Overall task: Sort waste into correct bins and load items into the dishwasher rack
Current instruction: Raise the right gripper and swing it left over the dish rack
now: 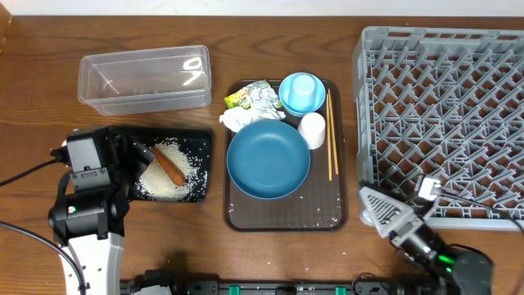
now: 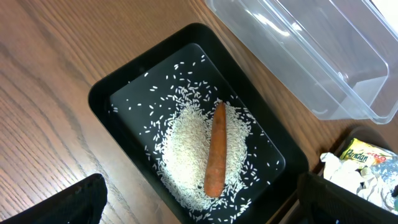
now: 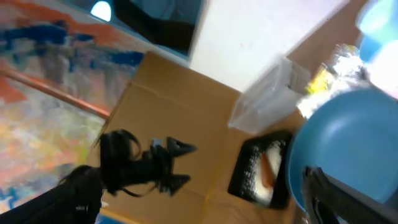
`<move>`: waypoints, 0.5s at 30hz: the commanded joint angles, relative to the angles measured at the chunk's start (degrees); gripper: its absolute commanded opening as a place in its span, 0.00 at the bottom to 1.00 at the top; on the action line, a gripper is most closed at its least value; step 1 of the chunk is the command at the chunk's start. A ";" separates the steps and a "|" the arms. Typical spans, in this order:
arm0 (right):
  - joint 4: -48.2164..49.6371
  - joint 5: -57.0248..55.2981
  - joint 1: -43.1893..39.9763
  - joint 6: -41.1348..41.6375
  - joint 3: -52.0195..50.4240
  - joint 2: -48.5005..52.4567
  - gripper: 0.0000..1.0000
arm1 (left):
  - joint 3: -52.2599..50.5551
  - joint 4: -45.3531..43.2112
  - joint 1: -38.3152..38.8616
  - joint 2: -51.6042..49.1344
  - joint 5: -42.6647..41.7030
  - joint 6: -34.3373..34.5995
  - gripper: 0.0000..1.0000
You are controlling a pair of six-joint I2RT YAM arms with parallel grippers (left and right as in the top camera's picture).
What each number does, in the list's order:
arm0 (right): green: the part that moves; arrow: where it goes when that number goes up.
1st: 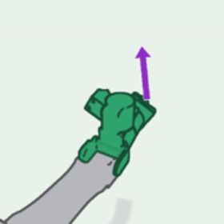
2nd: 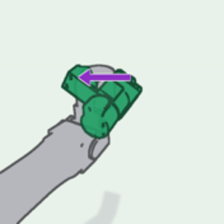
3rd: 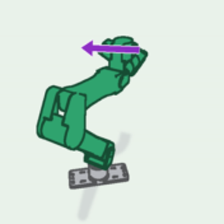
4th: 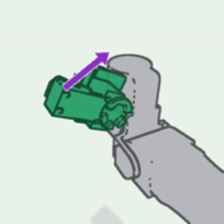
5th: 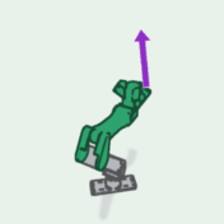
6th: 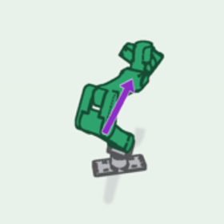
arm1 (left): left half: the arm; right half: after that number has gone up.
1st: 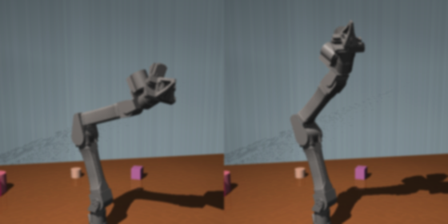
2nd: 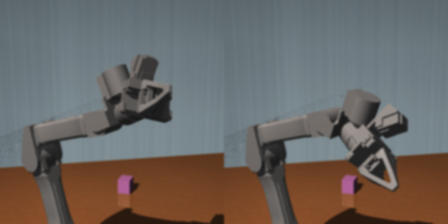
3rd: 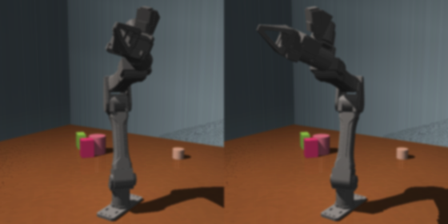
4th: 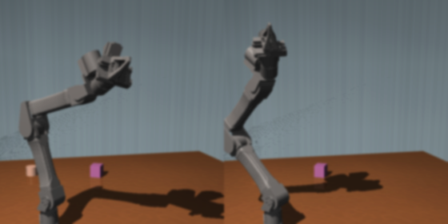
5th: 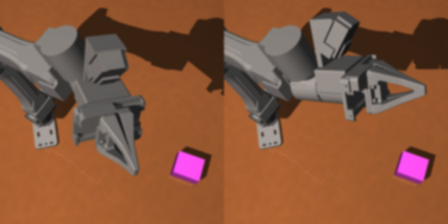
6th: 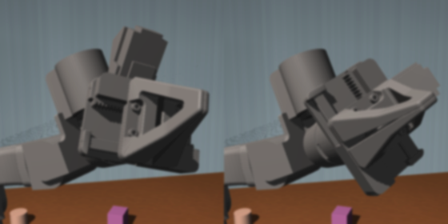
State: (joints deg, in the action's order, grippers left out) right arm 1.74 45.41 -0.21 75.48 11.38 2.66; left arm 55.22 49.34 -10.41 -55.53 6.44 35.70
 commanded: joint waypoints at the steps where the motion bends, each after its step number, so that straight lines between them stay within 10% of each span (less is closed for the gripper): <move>1: -7.91 -6.34 -0.37 -8.79 11.23 4.37 0.99 | 0.02 0.13 -0.17 -0.22 1.14 -0.74 0.99; 15: -59.23 -26.80 3.06 -48.74 58.14 44.48 0.99 | 0.02 0.13 -0.17 -0.22 1.14 -0.74 0.99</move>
State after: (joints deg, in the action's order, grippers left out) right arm -53.65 27.90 0.58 37.63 63.66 41.56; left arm 55.20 49.36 -10.41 -55.64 6.42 35.70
